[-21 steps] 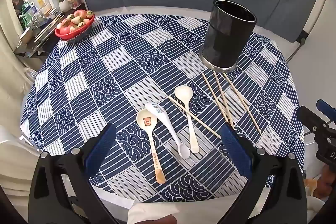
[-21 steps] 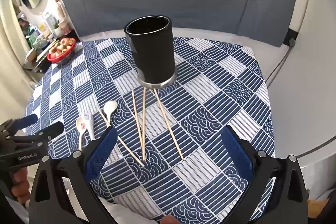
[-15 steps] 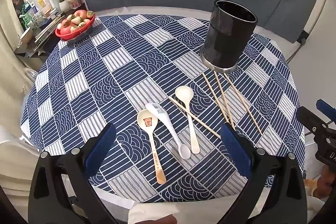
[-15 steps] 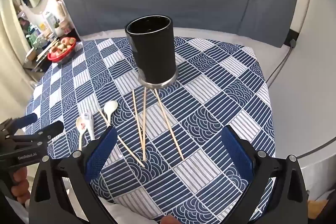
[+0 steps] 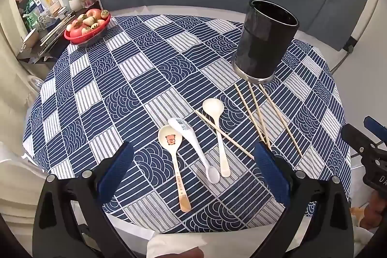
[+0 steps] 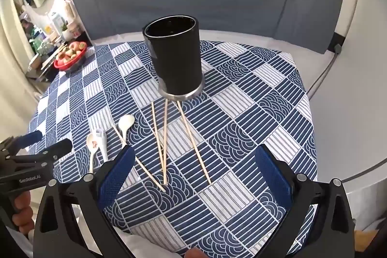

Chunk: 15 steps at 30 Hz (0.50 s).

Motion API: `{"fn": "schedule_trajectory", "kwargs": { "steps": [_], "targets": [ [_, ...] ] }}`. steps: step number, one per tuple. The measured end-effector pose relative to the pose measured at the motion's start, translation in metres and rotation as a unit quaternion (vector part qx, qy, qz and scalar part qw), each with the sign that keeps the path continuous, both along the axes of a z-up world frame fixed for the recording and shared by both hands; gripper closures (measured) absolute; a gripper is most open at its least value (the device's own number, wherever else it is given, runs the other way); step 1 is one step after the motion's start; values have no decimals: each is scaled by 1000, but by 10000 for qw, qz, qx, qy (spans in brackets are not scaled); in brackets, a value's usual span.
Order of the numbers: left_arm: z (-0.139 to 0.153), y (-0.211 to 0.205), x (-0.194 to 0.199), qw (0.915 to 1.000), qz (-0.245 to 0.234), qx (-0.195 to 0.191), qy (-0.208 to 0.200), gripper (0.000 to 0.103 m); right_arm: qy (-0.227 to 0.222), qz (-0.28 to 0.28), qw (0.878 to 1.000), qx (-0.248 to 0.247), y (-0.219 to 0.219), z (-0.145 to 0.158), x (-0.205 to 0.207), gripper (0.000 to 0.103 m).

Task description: Organize utensils

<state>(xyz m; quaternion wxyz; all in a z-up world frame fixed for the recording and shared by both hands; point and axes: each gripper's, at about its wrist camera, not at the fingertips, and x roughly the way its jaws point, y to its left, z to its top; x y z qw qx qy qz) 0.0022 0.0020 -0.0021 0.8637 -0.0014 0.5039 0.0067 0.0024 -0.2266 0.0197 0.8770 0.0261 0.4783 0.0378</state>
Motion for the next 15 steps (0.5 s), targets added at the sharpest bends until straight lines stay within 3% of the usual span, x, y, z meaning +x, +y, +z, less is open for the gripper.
{"fn": "schedule_trajectory", "kwargs": {
  "steps": [15],
  "targets": [
    [3,-3,0,9999,-78,83,-88,6,27,115,9999,26,3,-2,2,8]
  ]
}}
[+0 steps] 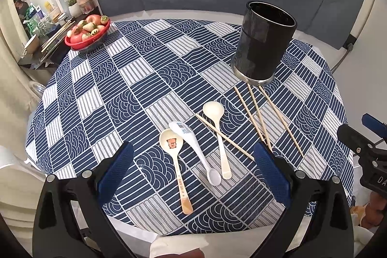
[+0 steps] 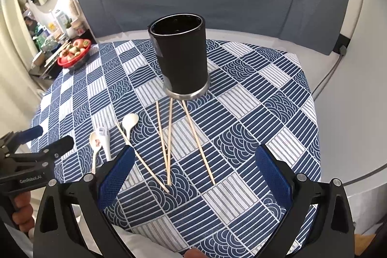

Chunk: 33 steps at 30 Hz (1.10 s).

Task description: Organize utensils

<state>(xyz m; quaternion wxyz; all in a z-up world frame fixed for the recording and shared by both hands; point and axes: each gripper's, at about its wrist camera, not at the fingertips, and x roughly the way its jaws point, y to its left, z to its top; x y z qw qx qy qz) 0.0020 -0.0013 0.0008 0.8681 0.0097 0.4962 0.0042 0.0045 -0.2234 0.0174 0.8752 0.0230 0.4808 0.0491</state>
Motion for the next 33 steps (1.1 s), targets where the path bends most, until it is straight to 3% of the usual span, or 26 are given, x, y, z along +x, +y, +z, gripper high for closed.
{"fn": "schedule_trajectory", "kwargs": {
  "steps": [33],
  "targets": [
    [-3,0,0,9999,-104,-78,111,6,21,136,9999,-5,4,0,1,8]
  ]
}}
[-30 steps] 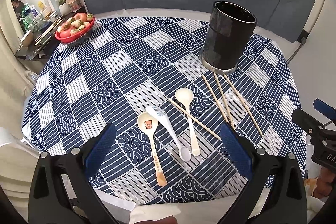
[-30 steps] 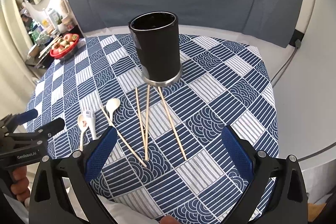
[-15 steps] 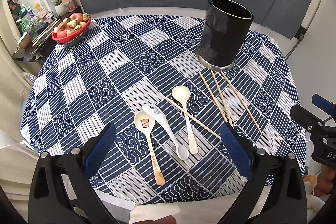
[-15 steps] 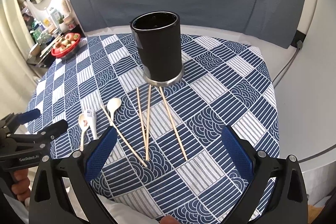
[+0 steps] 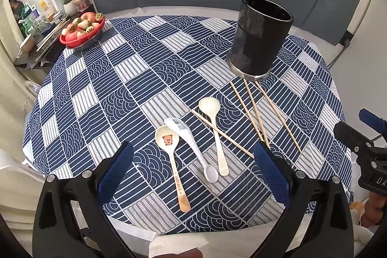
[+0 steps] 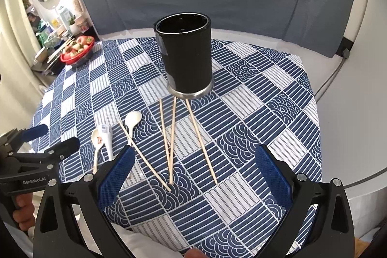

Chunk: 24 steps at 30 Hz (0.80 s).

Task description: Organize utensils

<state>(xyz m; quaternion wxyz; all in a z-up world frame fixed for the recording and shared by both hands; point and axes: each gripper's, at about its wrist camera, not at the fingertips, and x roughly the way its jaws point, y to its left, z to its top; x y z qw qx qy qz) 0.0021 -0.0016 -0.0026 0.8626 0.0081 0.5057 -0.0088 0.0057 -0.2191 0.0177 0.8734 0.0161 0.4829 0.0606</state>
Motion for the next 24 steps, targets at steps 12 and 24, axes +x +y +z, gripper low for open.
{"fn": "schedule_trajectory", "kwargs": {
  "steps": [12,24],
  "targets": [
    [-2,2,1,10000,9,-55,43,6,38,55,10000,-59,3,-1,0,8],
    [-7,6,2,9998,116,-69,155,6,119,139,9997,-135,7,-3,3,8]
  ]
}}
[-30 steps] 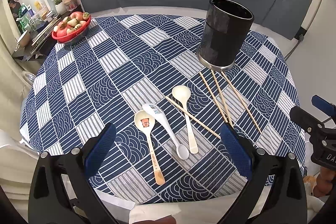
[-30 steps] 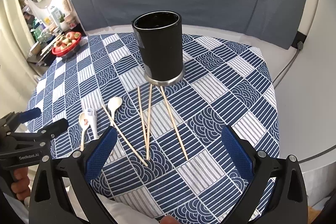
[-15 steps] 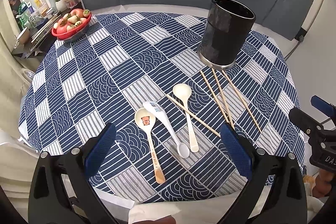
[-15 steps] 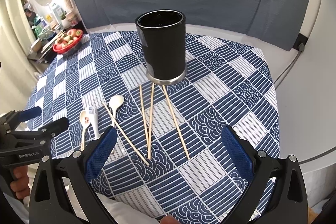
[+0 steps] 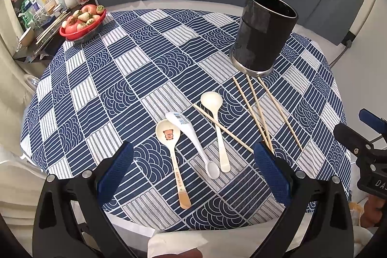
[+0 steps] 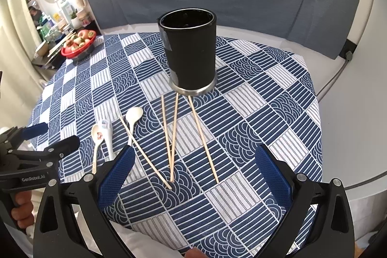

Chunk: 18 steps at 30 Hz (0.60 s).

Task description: Organize utensils

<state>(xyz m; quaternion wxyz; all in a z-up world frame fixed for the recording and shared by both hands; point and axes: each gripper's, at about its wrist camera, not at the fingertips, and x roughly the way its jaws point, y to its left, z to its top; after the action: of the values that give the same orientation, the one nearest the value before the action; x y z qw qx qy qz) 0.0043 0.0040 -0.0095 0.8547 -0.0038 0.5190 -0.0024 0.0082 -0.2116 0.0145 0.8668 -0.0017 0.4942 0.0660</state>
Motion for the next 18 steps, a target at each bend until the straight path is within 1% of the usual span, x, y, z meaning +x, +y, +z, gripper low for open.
{"fn": "schedule_trajectory", "kwargs": {
  "steps": [10,18],
  "targets": [
    [-8,6,-1,9998,132,-34,156,6,135,82,9999,-45,5,-4,4,8],
    [-15,13,2,9990,240,-191,322,6,232,22,9997,-126,0,-6,10,8]
  ]
}}
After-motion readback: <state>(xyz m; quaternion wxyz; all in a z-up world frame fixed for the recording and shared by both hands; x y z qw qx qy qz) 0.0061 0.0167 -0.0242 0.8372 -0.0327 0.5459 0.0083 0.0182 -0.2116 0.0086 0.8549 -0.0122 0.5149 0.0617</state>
